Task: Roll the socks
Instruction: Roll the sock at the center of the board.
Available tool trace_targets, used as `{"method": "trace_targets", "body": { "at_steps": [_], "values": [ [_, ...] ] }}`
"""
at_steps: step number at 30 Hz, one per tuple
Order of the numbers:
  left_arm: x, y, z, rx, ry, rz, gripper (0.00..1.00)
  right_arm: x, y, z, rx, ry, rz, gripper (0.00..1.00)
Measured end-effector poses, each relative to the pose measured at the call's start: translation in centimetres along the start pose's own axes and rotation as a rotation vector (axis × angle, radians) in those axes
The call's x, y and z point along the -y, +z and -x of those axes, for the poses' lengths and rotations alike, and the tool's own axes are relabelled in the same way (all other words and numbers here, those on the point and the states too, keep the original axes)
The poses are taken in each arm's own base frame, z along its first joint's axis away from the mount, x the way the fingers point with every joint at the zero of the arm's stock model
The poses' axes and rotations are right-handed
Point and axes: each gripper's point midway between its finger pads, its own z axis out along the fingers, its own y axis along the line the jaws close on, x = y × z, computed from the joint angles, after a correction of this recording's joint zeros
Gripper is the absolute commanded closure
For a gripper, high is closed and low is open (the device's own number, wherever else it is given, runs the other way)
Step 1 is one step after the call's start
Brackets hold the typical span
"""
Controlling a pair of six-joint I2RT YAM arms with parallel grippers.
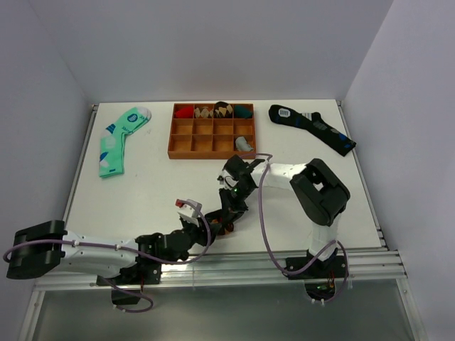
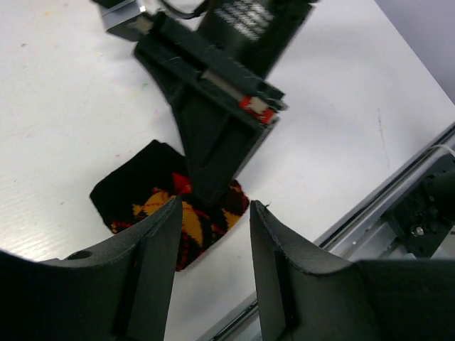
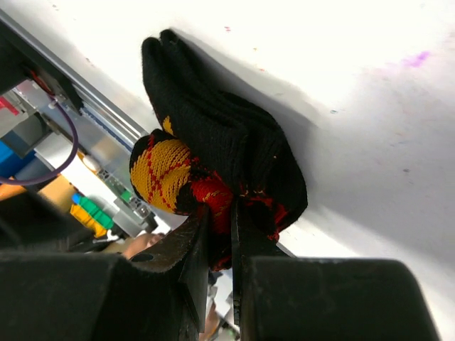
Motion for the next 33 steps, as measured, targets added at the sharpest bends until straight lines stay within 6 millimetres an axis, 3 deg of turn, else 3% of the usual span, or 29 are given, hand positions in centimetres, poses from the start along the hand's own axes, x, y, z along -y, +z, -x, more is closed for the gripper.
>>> {"method": "trace_targets", "body": {
  "at_steps": [4, 20, 33],
  "values": [
    [1.4, 0.1, 0.3, 0.000, 0.048, -0.016, 0.51, 0.4, -0.4, 0.1, -0.036, 0.025, -0.025, 1.00],
    [2.1, 2.1, -1.5, -0.130, 0.305, 0.047, 0.40, 1.4, -1.1, -0.3, -0.134, 0.053, -0.074, 1.00],
    [2.3, 2.4, -3.0, -0.280, 0.451, -0.022, 0.39, 1.7, -1.3, -0.8, -0.150, 0.047, -0.083, 1.00]
  ]
}}
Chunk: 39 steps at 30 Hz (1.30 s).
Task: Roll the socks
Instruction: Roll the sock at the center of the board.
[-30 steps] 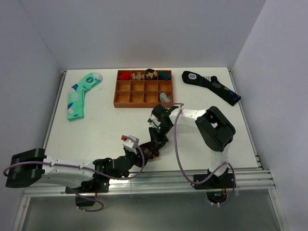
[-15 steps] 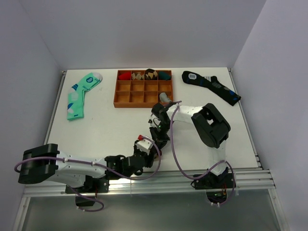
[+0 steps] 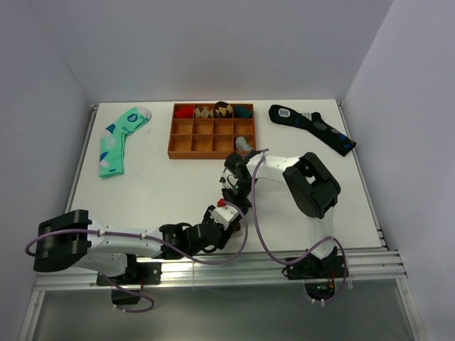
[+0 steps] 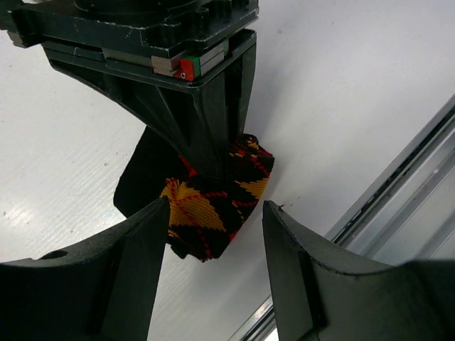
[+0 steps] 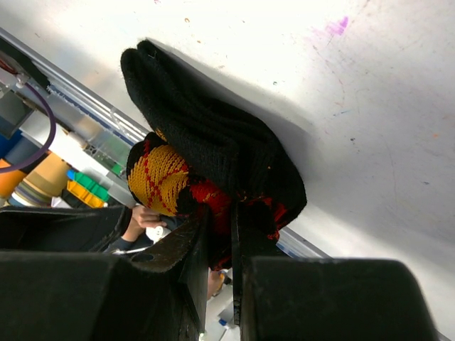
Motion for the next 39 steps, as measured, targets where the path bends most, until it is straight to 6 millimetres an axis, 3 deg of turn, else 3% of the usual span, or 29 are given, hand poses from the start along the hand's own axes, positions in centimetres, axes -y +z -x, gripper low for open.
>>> {"method": "trace_targets", "body": {
  "at_steps": [23, 39],
  "values": [
    [-0.3, 2.2, -1.7, -0.097, 0.074, 0.001, 0.40, 0.0, 0.0, 0.0, -0.004, -0.017, 0.010, 1.00],
    [-0.1, 3.0, -2.1, -0.098, -0.096, -0.018, 0.46, 0.2, 0.0, 0.0, -0.009, -0.023, 0.021, 1.00]
  ]
}}
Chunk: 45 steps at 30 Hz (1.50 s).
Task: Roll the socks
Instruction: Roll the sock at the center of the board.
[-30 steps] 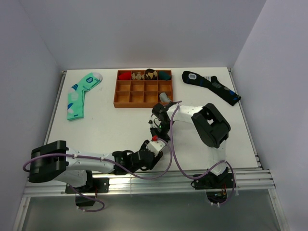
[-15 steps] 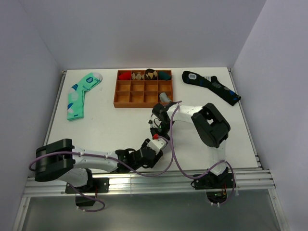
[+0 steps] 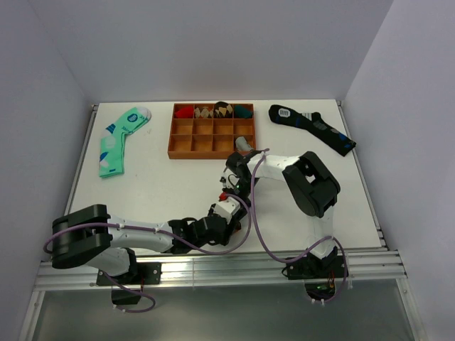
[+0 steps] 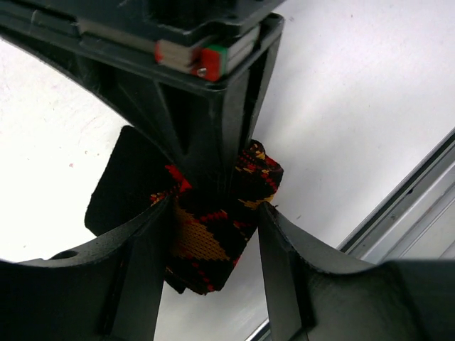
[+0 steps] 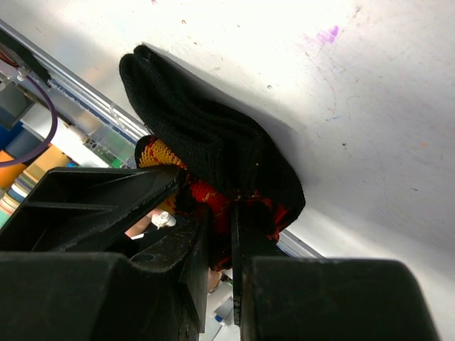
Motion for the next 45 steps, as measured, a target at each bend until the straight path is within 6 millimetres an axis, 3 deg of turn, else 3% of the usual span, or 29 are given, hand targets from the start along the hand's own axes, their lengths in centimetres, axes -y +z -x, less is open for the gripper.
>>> {"method": "trace_targets", "body": {
  "at_steps": [12, 28, 39, 45],
  "values": [
    [0.0, 0.3, -0.2, 0.038, -0.169, -0.017, 0.47, 0.1, 0.0, 0.1, 0.004, 0.004, 0.006, 0.97],
    [0.7, 1.1, -0.4, 0.109, -0.313, -0.086, 0.96, 0.6, -0.4, 0.2, 0.098, 0.039, 0.065, 0.74],
    [1.0, 2.0, 0.0, 0.149, -0.458, -0.155, 1.00, 1.3, -1.6, 1.4, 0.287, 0.027, 0.001, 0.65],
    [2.6, 2.5, 0.1, 0.136, -0.510, -0.232, 1.00, 1.5, -3.0, 3.8, 0.472, 0.009, -0.025, 0.63]
  ]
}}
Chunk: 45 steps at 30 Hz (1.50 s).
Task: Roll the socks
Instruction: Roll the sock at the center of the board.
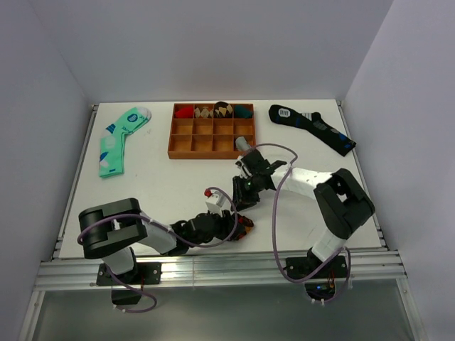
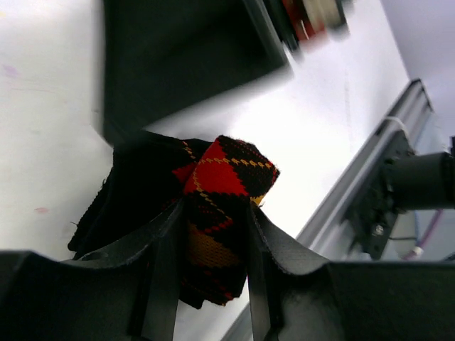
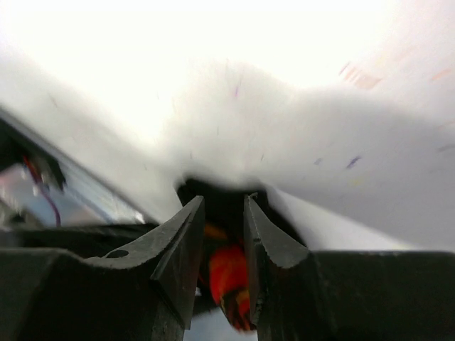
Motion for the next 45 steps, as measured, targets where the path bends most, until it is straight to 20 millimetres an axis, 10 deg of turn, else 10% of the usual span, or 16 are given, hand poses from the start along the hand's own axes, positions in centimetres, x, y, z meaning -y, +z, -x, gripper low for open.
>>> {"method": "trace_targets", "body": {
  "at_steps": [13, 20, 31, 45],
  "values": [
    [1.9, 1.2, -1.0, -0.053, -0.057, -0.075, 1.00, 0.0, -8.8, 7.1, 0.500, 0.080, -0.074, 0.61],
    [2.2, 1.6, -1.3, -0.069, -0.084, -0.082, 1.00, 1.8, -12.4, 3.8, 0.638, 0.198, -0.078, 0.61],
    [2.4, 2.3, -1.4, -0.097, -0.148, -0.104, 1.00, 6.2, -8.7, -4.8, 0.617, 0.398, -0.009, 0.62],
    [2.5, 3.0, -1.4, -0.130, -0.216, -0.136, 1.00, 4.4, -7.5, -6.9, 0.607, 0.487, 0.044, 0.59]
  ]
}}
